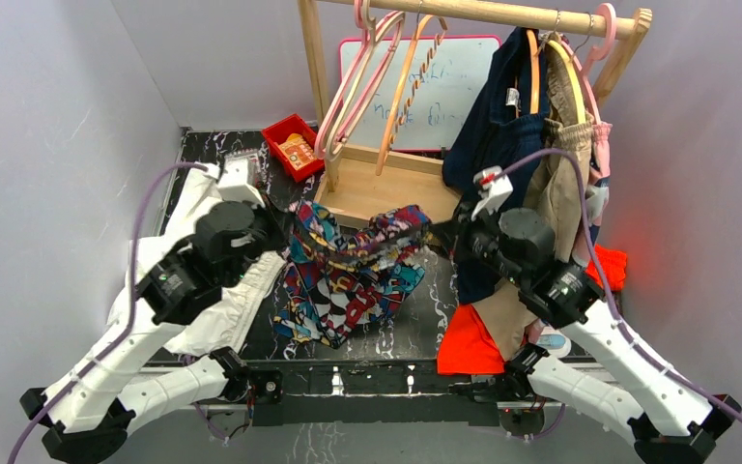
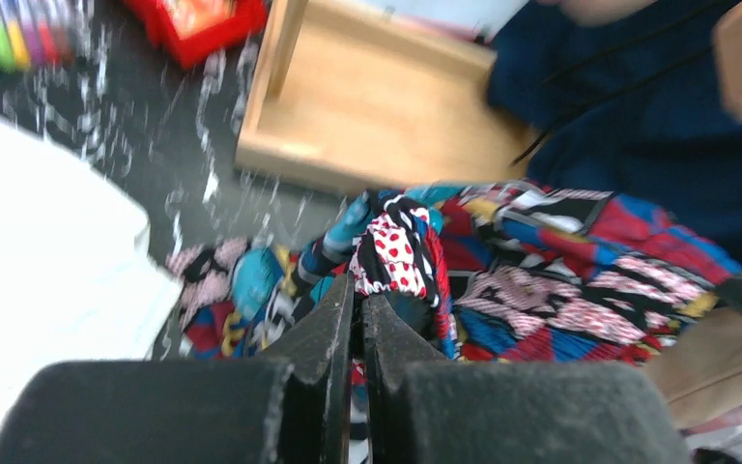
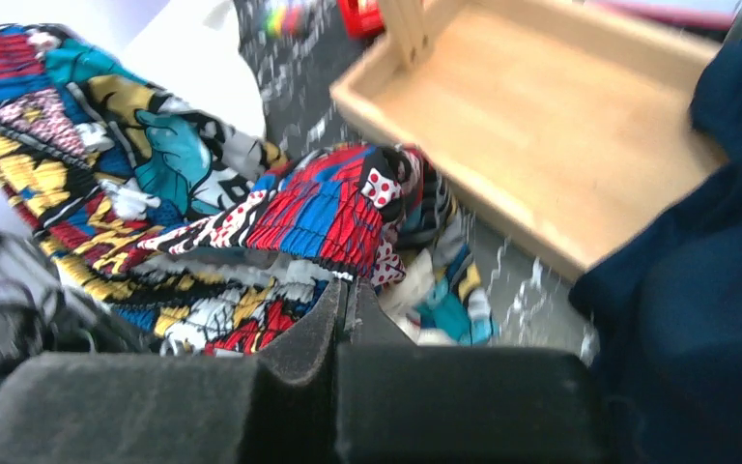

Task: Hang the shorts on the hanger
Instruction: Adjust the shorts at the center of the board.

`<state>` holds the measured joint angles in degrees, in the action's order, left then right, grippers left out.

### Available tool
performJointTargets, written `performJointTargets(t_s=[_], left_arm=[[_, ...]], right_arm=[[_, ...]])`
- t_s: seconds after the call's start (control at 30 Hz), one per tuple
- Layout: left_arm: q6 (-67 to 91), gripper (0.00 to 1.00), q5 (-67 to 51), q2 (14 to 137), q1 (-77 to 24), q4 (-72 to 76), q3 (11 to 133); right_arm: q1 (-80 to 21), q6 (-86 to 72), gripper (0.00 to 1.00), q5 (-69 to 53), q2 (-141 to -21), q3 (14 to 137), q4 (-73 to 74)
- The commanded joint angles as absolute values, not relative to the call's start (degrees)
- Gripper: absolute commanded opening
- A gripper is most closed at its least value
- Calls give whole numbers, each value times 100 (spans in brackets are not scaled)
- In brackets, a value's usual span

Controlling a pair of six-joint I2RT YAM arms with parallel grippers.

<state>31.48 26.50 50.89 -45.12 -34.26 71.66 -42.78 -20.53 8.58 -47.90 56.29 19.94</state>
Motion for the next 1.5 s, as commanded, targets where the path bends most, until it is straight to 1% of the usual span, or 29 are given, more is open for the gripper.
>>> performJointTargets(t_s=[0.0, 0.07, 0.13, 0.2, 0.27, 0.3, 0.37, 0.5, 0.63, 0.73, 0.8, 0.9, 0.97, 1.07, 1.27, 1.47], left_arm=[[3455, 0, 2429, 5108, -4491, -3369, 5736], [3590, 0, 2370, 5099, -4491, -3328, 5277], [3628, 0, 2339, 5106, -4488, -3272, 5014], [3612, 0, 2352, 5131, -4491, -3238, 4920], [3535, 0, 2384, 5181, -4492, -3208, 4956], [3483, 0, 2404, 5198, -4490, -3211, 4997], [3349, 0, 2459, 5241, -4491, -3229, 5090], [3197, 0, 2618, 5274, -4492, -3303, 5244], [3044, 0, 2780, 5324, -4491, -3320, 5380], [2890, 0, 2910, 5454, -4485, -3320, 5576], [2778, 0, 3027, 5570, -4492, -3307, 5721], [2615, 0, 3211, 5740, -4490, -3289, 5874], [2524, 0, 3330, 5822, -4491, -3277, 5904], [2469, 0, 3452, 5871, -4492, -3285, 5874], [2478, 0, 3550, 5802, -4486, -3253, 5745], [2492, 0, 3465, 5741, -4491, -3225, 5709]], right_arm=[[-4295, -2152, 0, 86, -4389, 4358, 2041], [-4294, -2253, 0, -2, -4164, 3993, 2143], [-4293, -2258, 0, -35, -4017, 3907, 2269], [-4292, -2226, 14, -30, -3974, 4009, 2299], [-4290, -2142, 34, 54, -4069, 4206, 2364], [-4296, -2084, 40, 89, -4130, 4302, 2392], [-4293, -1986, 48, 45, -4237, 4461, 2416], [-4291, -1795, 58, -71, -4436, 4737, 2334], [-4307, -1585, 61, -636, -4819, 4929, 2131], [-4646, -1579, 61, -740, -5264, 4964, 1961], [-5222, -1581, 60, -265, -5564, 4966, 1839], [-6269, -1539, 60, 1002, -6132, 5007, 1714], [-6647, -1573, 60, 1529, -6444, 4998, 1632], [-6790, -1646, 60, 1776, -6649, 4780, 1362], [-6862, -1525, 67, 1768, -6985, 4426, 776], [-7019, -1523, 67, 1729, -7541, 4477, 357]])
